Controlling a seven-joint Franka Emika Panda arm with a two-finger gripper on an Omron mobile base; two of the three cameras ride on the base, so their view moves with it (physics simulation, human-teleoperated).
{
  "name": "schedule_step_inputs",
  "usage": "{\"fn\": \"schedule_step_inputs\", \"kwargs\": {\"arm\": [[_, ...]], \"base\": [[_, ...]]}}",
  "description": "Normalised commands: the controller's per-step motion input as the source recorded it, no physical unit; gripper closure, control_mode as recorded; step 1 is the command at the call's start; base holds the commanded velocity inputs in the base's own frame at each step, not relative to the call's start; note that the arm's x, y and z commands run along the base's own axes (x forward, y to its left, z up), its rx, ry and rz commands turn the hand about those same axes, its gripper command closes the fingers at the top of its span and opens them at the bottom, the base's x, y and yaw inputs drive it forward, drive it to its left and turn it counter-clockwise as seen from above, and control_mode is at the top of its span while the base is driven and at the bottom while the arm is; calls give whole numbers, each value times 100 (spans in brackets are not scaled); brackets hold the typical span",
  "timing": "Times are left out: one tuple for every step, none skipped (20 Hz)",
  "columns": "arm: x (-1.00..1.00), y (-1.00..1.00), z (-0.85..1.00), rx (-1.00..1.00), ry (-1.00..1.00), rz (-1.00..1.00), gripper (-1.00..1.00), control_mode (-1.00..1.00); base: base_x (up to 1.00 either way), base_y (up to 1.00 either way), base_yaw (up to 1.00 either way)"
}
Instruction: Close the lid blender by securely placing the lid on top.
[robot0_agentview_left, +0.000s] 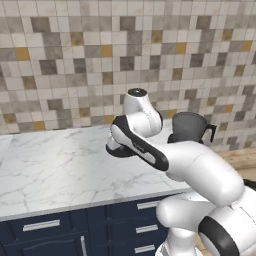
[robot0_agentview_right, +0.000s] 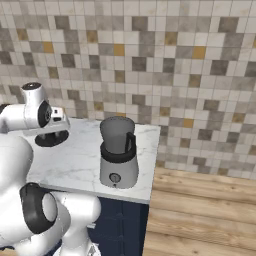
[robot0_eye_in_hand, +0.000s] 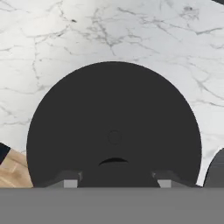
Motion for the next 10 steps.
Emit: {"fn": "schedule_step_inputs", "kwargs": {"arm": [[0,-42,84,20,-10,0,100,-100],[-2,-39,59,22,-11,0,100,-100],[-19,-34,30,24,-12,0,100,-100],[-26,-41,36,29,-17,-3,100,-100],[-6,-35,44,24,-20,-5,100,-100],[-22,-30,99,13,-24,-3,100,-100],[-19,-30,100,4,-19,0,100,-100],[-16,-26,100,0,-15,-1,100,-100],[-29,-25,97,-1,-19,-1,100,-100],[-25,-28,89,-4,-16,-1,100,-100]], "base": [[0,0,0],[0,0,0],[0,0,0],[0,0,0],[0,0,0],[0,0,0],[0,0,0],[0,0,0],[0,0,0],[0,0,0]]}}
